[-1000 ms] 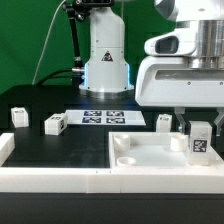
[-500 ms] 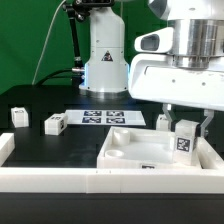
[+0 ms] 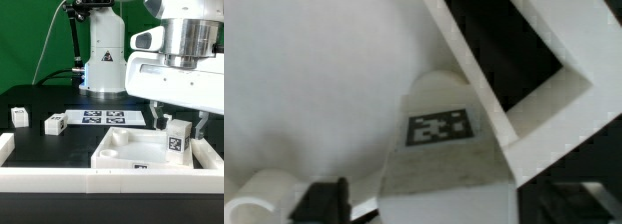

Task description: Assemble one leg

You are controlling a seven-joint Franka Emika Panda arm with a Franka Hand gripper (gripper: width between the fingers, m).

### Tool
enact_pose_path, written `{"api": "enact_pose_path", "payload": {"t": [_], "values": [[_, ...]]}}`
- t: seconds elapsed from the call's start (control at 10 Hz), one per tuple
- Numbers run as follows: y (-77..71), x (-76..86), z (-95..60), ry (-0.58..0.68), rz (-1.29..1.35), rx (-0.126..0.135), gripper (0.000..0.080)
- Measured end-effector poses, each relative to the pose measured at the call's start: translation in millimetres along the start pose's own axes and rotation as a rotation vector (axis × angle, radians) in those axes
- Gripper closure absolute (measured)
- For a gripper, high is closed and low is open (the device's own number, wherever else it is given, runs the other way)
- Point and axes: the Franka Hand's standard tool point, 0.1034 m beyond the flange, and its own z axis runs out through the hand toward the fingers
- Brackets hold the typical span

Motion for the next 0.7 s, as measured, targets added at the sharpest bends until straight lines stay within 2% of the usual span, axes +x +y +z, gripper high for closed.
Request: {"api": "enact_pose_path", "payload": {"t": [0.1,0.2,0.7], "values": [[0.0,0.0,0.1,0.000,0.000,0.000,0.0191],[0.0,0.0,0.1,0.000,0.000,0.000,0.0163],[0.0,0.0,0.1,0.000,0.000,0.000,0.0151]]}}
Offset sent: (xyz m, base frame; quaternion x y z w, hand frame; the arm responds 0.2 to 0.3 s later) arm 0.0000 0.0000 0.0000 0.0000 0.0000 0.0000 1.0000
